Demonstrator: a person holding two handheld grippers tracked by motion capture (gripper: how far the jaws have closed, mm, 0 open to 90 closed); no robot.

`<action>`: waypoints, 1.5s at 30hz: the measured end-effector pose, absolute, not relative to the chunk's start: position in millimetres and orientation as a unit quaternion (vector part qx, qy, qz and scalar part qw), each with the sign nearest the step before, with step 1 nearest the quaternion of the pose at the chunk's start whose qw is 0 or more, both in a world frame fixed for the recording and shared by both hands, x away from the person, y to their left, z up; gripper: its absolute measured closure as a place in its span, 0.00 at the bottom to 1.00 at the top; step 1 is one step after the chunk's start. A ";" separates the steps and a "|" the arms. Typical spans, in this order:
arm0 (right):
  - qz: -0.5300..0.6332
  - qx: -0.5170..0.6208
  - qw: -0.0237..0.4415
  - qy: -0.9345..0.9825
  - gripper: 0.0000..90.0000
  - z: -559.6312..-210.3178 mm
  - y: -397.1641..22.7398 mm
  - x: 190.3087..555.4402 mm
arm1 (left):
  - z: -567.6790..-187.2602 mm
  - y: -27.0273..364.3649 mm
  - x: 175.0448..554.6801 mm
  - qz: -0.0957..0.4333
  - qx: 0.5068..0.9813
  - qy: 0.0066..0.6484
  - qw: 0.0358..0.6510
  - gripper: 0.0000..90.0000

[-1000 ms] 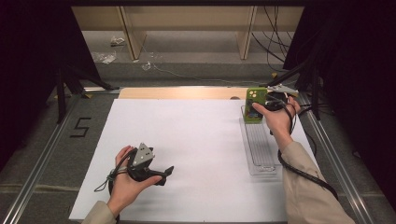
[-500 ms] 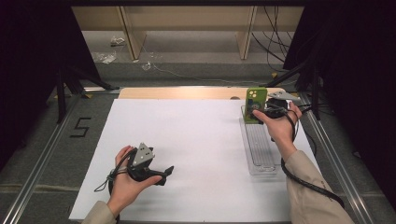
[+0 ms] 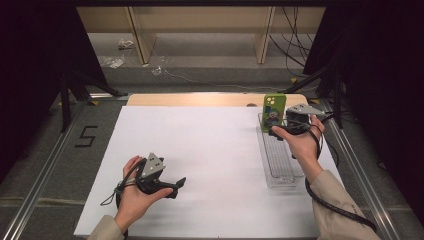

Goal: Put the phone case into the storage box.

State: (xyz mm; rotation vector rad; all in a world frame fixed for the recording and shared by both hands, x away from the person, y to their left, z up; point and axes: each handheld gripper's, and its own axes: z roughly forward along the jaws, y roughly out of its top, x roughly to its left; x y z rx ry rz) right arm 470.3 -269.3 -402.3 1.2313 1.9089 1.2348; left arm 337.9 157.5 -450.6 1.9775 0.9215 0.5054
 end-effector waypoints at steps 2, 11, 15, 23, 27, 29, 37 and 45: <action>0.462 0.452 0.272 0.713 0.08 -402.0 -269.1 467.6 | -450.2 157.7 337.8 0.203 0.795 0.370 0.435 0.00; 0.469 0.438 0.265 0.720 0.08 -401.2 -268.6 456.7 | -449.6 157.7 337.6 0.204 0.795 0.369 0.436 0.00; 0.470 0.434 0.262 0.722 0.08 -402.6 -267.9 453.7 | -449.5 158.2 337.7 0.204 0.794 0.370 0.437 0.00; 0.473 0.425 0.259 0.727 0.09 -404.8 -269.2 447.2 | -449.2 158.7 337.7 0.204 0.793 0.371 0.438 0.00; 0.475 0.422 0.259 0.727 0.08 -405.4 -271.5 442.7 | -448.6 158.5 337.4 0.205 0.793 0.370 0.438 0.00; 0.480 0.419 0.257 0.727 0.09 -405.7 -272.6 440.1 | -448.4 158.5 337.4 0.205 0.793 0.370 0.439 0.00; 0.487 0.409 0.255 0.728 0.09 -409.3 -276.5 428.7 | -448.1 159.2 337.5 0.206 0.792 0.371 0.439 0.00; 0.489 0.403 0.252 0.732 0.09 -411.1 -276.0 419.1 | -447.8 159.5 337.5 0.206 0.791 0.372 0.440 0.00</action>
